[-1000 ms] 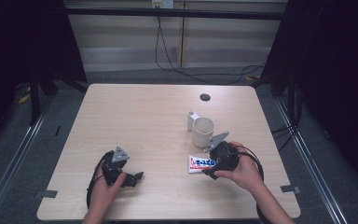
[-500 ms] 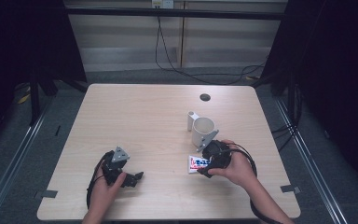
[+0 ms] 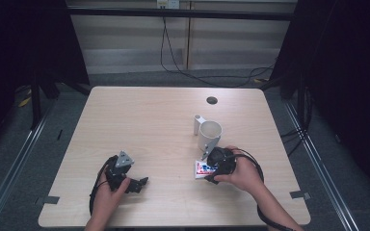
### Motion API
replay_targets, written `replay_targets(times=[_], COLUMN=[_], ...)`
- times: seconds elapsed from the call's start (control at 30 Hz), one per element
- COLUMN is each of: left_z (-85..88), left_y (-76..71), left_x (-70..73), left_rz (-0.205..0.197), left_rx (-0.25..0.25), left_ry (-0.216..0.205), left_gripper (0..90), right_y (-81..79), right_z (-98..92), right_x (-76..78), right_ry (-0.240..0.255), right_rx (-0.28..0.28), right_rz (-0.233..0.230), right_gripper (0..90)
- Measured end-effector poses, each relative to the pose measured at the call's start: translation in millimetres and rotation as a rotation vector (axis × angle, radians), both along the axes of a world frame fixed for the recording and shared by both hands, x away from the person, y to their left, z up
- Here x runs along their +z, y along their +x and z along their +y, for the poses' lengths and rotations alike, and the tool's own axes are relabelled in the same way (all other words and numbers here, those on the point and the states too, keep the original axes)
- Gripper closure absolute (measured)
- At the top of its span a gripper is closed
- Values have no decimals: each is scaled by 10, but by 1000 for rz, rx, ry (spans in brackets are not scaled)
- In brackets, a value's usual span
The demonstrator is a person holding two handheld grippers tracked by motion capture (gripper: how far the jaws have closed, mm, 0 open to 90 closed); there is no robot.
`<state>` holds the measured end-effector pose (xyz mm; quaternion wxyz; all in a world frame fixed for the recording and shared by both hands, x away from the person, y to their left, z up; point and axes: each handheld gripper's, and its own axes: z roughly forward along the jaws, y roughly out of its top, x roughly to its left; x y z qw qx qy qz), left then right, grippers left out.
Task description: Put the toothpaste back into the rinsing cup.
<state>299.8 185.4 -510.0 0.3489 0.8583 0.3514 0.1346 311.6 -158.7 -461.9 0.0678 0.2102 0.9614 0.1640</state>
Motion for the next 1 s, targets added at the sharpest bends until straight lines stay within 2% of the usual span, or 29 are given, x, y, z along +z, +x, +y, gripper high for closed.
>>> replay_targets(times=[0.17, 0.33, 0.53, 0.57, 0.77, 0.93, 1.0], left_z=[2, 2, 2, 2, 3, 6, 3], left_y=[2, 1, 4, 5, 6, 9, 6], left_x=[1, 1, 1, 1, 1, 3, 1], left_rz=[0, 1, 1, 0, 0, -4, 0], left_rx=[-3, -3, -5, -6, -7, -11, -8], left_ry=[2, 2, 0, 1, 2, 8, 2], left_gripper=[0, 0, 0, 0, 0, 0, 0], right_y=[13, 40, 60, 75, 89, 97, 87], right_z=[8, 17, 50, 48, 61, 86, 108], right_x=[-22, -26, -42, -44, -80, -70, -63], right_ry=[-9, -37, -72, -74, -84, -111, -126], right_rx=[2, 27, 35, 51, 56, 89, 99], right_rz=[6, 1, 24, 21, 27, 30, 22], right_gripper=[339, 369, 378, 377, 396, 456, 505])
